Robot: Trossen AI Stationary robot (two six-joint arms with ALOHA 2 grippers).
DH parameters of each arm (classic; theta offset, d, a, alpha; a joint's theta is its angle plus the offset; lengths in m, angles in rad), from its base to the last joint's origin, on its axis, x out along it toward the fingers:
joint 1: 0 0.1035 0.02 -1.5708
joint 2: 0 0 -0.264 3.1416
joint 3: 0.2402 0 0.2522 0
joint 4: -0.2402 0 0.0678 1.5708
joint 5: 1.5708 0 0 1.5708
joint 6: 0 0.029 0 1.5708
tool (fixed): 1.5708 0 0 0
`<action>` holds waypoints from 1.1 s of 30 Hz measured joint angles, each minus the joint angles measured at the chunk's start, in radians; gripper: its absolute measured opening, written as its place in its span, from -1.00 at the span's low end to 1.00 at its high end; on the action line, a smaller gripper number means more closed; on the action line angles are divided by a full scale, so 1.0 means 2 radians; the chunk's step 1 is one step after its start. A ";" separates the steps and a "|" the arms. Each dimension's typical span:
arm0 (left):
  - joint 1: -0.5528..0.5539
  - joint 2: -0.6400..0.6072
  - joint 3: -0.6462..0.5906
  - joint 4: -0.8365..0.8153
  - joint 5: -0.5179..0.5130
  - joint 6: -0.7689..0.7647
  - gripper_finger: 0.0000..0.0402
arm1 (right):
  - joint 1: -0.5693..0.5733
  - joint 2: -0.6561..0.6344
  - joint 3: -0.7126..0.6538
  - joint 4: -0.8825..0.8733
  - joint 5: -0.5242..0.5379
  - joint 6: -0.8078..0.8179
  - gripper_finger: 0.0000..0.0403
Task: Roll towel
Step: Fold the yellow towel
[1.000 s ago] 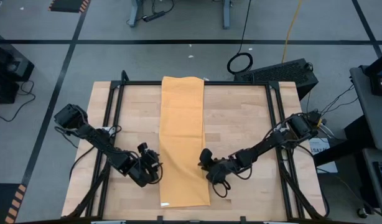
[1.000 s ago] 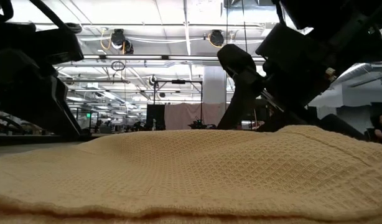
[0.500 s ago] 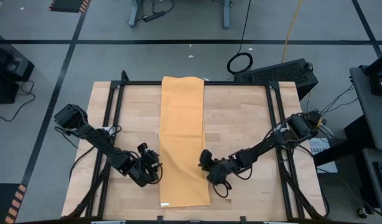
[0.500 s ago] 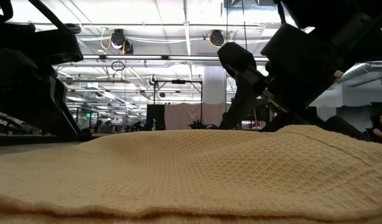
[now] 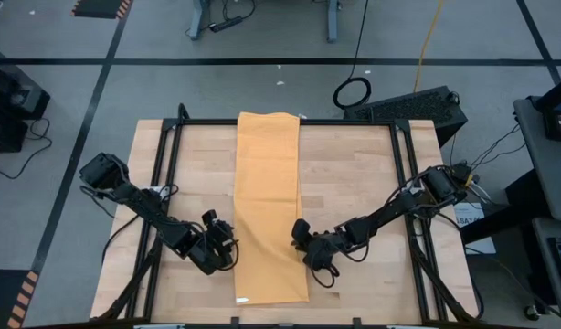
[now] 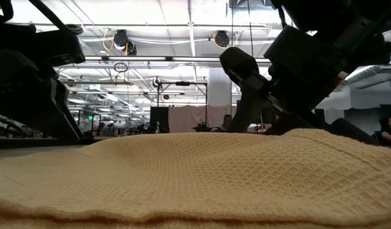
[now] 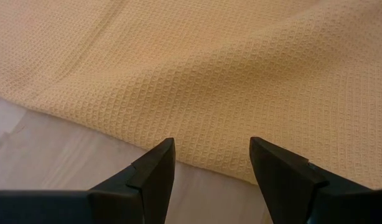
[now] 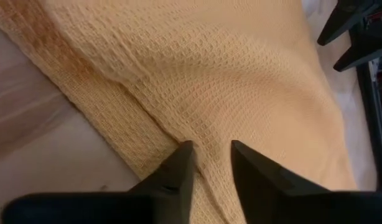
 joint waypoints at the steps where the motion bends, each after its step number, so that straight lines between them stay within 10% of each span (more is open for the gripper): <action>1: 0.000 0.000 0.000 0.000 0.000 0.000 0.07 | -0.002 0.000 0.000 0.001 -0.008 0.001 -0.59; 6: 0.000 0.000 0.000 0.000 0.001 0.000 0.07 | -0.014 0.001 -0.001 0.001 -0.044 0.024 -0.96; 20: 0.000 0.000 0.000 0.000 0.002 0.000 0.07 | -0.016 -0.048 -0.002 -0.053 -0.039 0.040 -1.00; 33: 0.000 0.000 0.001 0.000 0.001 0.000 0.07 | -0.009 -0.034 -0.002 -0.048 0.022 0.019 -0.55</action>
